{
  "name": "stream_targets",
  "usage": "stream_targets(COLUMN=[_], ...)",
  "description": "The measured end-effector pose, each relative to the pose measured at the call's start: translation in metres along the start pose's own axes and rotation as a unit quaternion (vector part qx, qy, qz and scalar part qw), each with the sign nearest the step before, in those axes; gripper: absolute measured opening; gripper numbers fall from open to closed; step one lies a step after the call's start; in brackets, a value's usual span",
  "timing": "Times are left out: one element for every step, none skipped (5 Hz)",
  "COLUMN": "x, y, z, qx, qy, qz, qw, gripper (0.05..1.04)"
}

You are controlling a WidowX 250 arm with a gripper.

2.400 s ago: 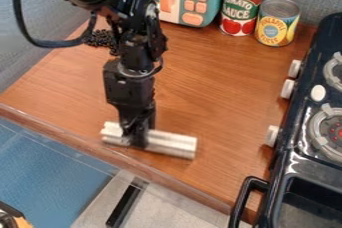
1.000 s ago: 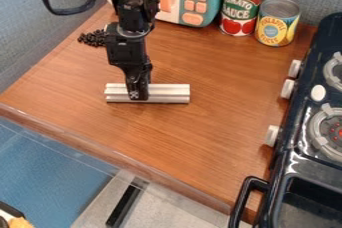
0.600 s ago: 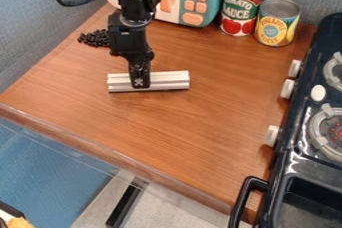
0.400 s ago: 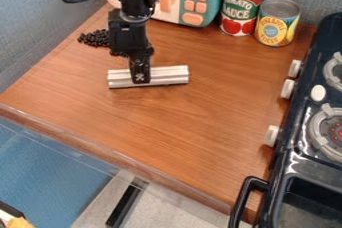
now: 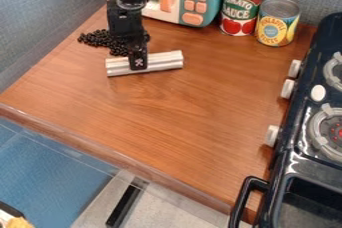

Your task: Sweep into pile

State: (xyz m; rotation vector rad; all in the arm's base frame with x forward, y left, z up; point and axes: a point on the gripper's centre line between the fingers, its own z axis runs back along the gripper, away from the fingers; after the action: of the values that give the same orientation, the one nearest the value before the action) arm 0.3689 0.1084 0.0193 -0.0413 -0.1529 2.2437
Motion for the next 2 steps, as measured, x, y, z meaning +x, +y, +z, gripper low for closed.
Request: stream_targets(x=[0.005, 0.009], y=[-0.016, -0.032], z=[-0.002, -0.004], qx=[-0.001, -0.007], qy=[-0.004, -0.009], qz=[0.028, 0.043], qw=[0.9996, 0.999], gripper=[0.364, 0.364])
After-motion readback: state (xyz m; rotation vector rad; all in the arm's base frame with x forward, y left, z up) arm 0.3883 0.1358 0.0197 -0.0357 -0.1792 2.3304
